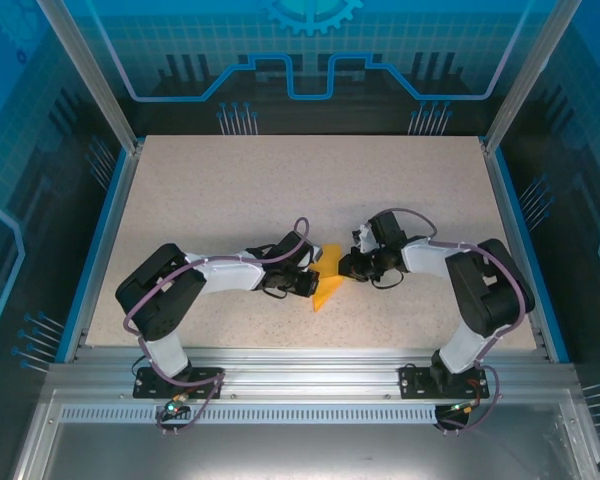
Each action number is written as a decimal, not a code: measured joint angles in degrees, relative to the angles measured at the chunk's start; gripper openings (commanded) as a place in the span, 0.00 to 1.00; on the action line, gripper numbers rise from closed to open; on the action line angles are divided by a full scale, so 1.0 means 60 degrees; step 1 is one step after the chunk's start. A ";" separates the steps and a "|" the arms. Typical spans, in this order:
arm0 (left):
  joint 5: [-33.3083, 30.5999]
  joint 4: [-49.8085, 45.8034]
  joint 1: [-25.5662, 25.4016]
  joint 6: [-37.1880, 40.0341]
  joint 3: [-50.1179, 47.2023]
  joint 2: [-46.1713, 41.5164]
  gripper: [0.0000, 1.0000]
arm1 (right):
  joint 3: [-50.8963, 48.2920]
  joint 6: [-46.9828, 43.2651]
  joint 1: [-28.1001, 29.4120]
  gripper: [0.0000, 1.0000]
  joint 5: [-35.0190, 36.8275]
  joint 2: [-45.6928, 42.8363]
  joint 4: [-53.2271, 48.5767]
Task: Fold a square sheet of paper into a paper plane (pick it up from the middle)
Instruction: Third fold the triangle at the center of the table.
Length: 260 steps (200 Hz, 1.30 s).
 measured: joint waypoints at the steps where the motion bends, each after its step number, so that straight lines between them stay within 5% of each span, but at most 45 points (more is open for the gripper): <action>1: 0.0000 0.0000 0.0004 0.0000 0.0000 0.0000 0.04 | 0.0000 0.0000 0.0000 0.12 0.0011 0.0029 -0.0011; 64: 0.0029 -0.0011 0.0004 0.0000 0.0000 0.0000 0.04 | -0.0004 -0.0004 -0.0098 0.13 0.0055 0.0149 -0.0091; 106: 0.0029 -0.0011 0.0004 0.0000 0.0000 0.0000 0.04 | -0.0353 0.0200 -0.0018 0.12 0.0146 -0.1614 -0.0160; 187: 0.0036 -0.0011 0.0004 0.0015 0.0000 0.0000 0.04 | -0.2240 0.2382 0.2484 0.05 0.1016 -0.2586 0.1563; 260: 0.0087 0.0011 0.0004 0.0011 0.0000 0.0018 0.04 | -0.2255 0.3257 0.2943 0.05 0.1293 -0.1537 0.2973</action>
